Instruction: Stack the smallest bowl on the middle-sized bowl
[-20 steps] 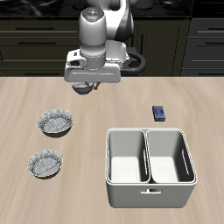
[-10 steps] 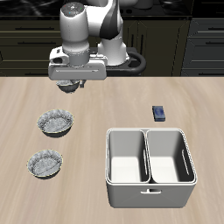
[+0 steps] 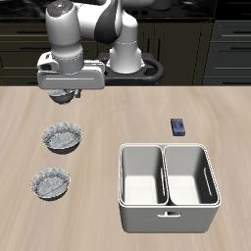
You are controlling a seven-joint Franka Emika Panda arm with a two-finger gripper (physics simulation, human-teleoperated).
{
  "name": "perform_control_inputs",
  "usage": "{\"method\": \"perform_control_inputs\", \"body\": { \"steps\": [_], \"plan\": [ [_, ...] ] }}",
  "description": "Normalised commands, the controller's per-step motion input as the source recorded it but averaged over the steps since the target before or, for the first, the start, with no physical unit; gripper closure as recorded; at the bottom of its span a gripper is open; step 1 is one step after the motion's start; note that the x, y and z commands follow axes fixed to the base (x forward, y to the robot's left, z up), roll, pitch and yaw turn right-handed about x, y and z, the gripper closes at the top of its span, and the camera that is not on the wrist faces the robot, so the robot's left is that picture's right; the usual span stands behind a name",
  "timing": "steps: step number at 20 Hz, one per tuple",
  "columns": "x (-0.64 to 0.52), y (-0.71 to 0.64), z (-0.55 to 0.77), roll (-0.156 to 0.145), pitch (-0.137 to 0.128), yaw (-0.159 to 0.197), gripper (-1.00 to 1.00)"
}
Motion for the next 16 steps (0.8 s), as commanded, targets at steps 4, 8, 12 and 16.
{"method": "perform_control_inputs", "body": {
  "steps": [4, 8, 12, 16],
  "plan": [
    [0.14, -0.34, 0.13, 0.04, -0.01, -0.019, 1.0],
    [0.18, -0.45, 0.12, 0.051, 0.022, -0.007, 1.0],
    [0.19, -0.43, 0.05, -0.068, -0.011, 0.001, 1.0],
    [0.25, -0.26, 0.03, -0.042, 0.013, -0.003, 1.0]
  ]
}}
